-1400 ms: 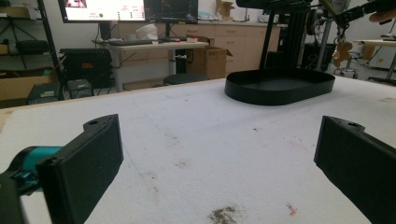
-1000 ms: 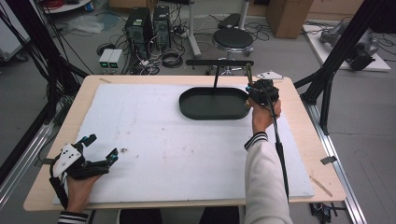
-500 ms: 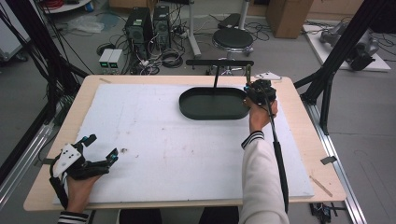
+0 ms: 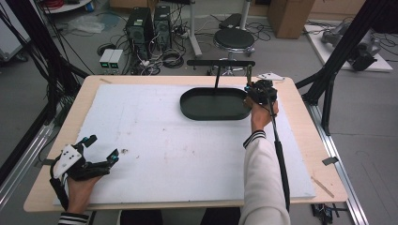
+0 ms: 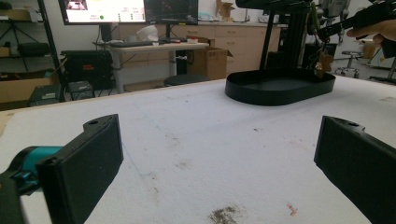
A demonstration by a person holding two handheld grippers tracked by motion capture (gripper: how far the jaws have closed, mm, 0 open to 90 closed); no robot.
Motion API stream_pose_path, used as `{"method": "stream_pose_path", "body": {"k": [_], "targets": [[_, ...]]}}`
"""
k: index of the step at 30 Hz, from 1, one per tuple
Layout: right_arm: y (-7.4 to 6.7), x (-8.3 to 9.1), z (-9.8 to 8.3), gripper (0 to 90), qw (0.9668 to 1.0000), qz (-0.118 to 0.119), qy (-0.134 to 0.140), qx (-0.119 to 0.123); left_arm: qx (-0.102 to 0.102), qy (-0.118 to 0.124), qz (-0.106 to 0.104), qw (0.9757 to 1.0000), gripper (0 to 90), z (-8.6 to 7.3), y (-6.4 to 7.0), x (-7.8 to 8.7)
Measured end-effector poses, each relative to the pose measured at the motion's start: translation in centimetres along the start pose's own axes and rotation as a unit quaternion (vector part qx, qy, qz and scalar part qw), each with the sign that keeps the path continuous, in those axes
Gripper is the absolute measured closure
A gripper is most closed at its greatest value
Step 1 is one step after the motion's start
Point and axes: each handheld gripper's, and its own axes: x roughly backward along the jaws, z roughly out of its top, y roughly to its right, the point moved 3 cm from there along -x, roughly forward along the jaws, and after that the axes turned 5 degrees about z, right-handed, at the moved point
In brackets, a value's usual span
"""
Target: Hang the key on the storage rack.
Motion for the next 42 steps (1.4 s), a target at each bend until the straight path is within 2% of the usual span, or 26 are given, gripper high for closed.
{"method": "stream_pose_path", "body": {"k": [7,8,9,10,11,12,14,16,17,19,20,21,22,23,25,26,28,29,30,32,34,35,36,37,38,42], "targets": [[0.1,-0.4,-0.2,69.2,0.9999,0.012,0.007,0.000,0.002,0.001,0.000,1.0000,1.7,0.0,0.0,0.0],[0.3,-0.6,-0.3,56.1,0.9999,0.015,0.006,0.001,0.001,0.001,0.000,1.0000,1.7,0.0,0.0,0.0],[0.3,-0.6,-0.3,56.1,0.9999,0.015,0.006,0.001,0.001,0.001,0.000,1.0000,1.7,0.0,0.0,0.0],[0.5,-0.7,-0.5,30.0,0.9999,0.011,0.001,-0.008,0.000,0.001,0.000,1.0000,1.7,0.0,0.0,0.0],[0.5,-0.7,-0.5,30.0,0.9999,0.011,0.001,-0.008,0.000,0.000,0.000,1.0000,1.7,0.0,0.0,0.0],[0.7,-0.8,-0.7,5.8,0.9997,0.002,-0.002,-0.022,0.000,0.000,-0.001,1.0000,1.7,0.0,0.0,0.0],[0.6,-0.8,-0.8,0.4,0.9997,0.002,-0.006,-0.023,0.002,0.001,0.000,1.0000,1.7,0.0,0.0,0.0],[0.0,0.0,-0.7,0.3,0.9995,0.029,0.004,-0.015,0.002,0.001,0.000,1.0000,1.7,0.0,0.0,0.0],[0.0,0.0,-0.7,0.3,0.9995,0.029,0.004,-0.015,0.002,0.001,0.000,1.0000,1.7,0.0,0.0,0.0],[-0.9,1.4,-0.3,0.3,0.9978,0.061,0.027,0.001,0.003,0.002,0.000,1.0000,1.7,0.0,0.0,0.0],[-0.9,1.4,-0.3,0.3,0.9978,0.061,0.027,0.001,0.004,0.003,0.000,1.0000,1.7,0.0,0.0,0.0],[-1.2,1.9,-0.2,0.3,0.9968,0.072,0.035,0.005,0.003,0.004,0.000,1.0000,1.7,0.0,0.0,0.0],[-1.7,3.1,-0.2,0.2,0.9938,0.099,0.049,0.009,0.002,0.005,0.000,1.0000,1.7,0.0,0.0,0.1],[-1.7,3.1,-0.2,0.2,0.9938,0.099,0.049,0.009,0.002,0.005,0.000,1.0000,1.7,0.0,0.0,0.1],[-2.2,4.4,-0.4,0.3,0.9907,0.120,0.060,0.020,0.003,0.004,0.000,1.0000,1.7,0.0,0.0,0.0],[-2.4,5.9,-0.8,0.3,0.9878,0.135,0.070,0.033,0.004,0.004,0.000,1.0000,1.7,0.0,0.0,0.0],[-2.6,7.5,-1.4,0.3,0.9842,0.148,0.091,0.036,0.000,0.003,-0.001,1.0000,1.7,0.0,0.0,0.0],[-2.6,7.5,-1.4,0.3,0.9842,0.148,0.091,0.036,0.000,0.003,-0.001,1.0000,1.7,0.0,0.0,0.0],[-2.7,9.1,-1.9,0.3,0.9787,0.165,0.115,0.041,-0.001,0.003,0.000,1.0000,1.7,0.0,0.0,0.0],[-2.9,10.3,-2.4,0.3,0.9760,0.182,0.109,0.048,-0.003,0.004,0.001,1.0000,1.7,0.0,0.1,0.0],[-3.1,11.6,-3.1,0.3,0.9687,0.195,0.139,0.064,-0.006,0.003,0.000,1.0000,1.7,0.0,0.1,0.0],[-3.1,11.6,-3.1,0.3,0.9687,0.195,0.139,0.064,-0.007,0.003,0.000,1.0000,1.7,0.0,0.1,0.0],[-3.2,12.4,-4.0,0.3,0.9637,0.212,0.149,0.066,-0.008,0.005,0.001,1.0000,1.7,0.0,0.2,0.1],[-3.2,12.4,-4.0,0.3,0.9637,0.212,0.149,0.066,-0.009,0.008,0.002,0.9999,1.7,0.0,0.2,0.1],[-3.3,13.0,-5.1,0.3,0.9605,0.220,0.157,0.065,-0.011,0.009,0.002,0.9999,1.7,0.0,0.3,0.1],[-3.4,13.6,-6.8,0.3,0.9577,0.226,0.168,0.060,-0.012,0.003,0.002,0.9999,1.7,0.0,0.3,0.1]]}}
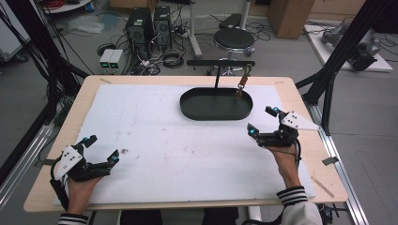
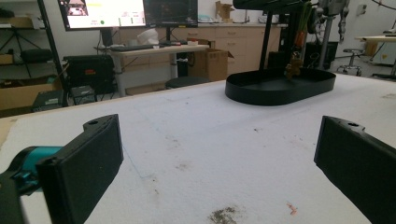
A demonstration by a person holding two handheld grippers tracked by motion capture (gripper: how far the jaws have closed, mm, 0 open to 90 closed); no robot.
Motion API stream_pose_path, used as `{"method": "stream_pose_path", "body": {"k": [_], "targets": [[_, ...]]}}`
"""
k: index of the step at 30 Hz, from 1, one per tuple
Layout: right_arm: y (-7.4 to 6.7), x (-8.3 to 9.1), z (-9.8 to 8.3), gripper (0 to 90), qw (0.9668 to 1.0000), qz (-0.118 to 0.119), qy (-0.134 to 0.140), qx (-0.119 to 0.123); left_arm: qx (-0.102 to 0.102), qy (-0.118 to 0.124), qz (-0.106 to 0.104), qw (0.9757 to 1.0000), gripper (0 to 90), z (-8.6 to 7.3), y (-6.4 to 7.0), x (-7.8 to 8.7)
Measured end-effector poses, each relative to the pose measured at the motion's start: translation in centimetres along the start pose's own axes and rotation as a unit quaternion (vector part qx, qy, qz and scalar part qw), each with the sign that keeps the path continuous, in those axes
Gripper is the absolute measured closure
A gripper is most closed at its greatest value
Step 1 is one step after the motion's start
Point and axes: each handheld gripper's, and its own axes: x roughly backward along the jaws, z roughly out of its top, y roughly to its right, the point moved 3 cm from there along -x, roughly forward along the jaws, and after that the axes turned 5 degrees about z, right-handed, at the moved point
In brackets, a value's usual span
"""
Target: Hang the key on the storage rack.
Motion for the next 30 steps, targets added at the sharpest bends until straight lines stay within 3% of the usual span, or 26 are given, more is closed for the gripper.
{"method": "stream_pose_path", "body": {"k": [3,7,10,17,26,30], "targets": [[-0.5,0.9,-1.7,0.3,1.0000,-0.003,0.000,0.002,-0.001,0.000,0.000,1.0000,1.7,0.0,0.0,0.0],[-1.4,2.5,-3.7,0.3,0.9993,-0.028,0.021,0.016,-0.003,0.002,0.000,1.0000,1.7,0.0,0.0,0.0],[-1.8,3.3,-4.6,0.3,0.9984,-0.021,0.052,0.002,-0.002,0.004,0.000,1.0000,1.7,0.0,0.0,0.1],[-2.3,3.0,-7.3,0.3,0.9989,-0.005,0.040,-0.024,-0.004,0.004,-0.001,1.0000,1.7,0.0,0.1,0.1],[-2.6,2.9,-7.3,0.3,0.9994,-0.005,0.033,-0.004,0.000,0.005,-0.003,1.0000,1.7,0.0,0.0,0.1],[-2.6,2.9,-7.3,0.3,0.9993,-0.013,0.033,-0.009,0.003,0.007,-0.003,1.0000,1.7,0.0,-0.1,0.1]]}}
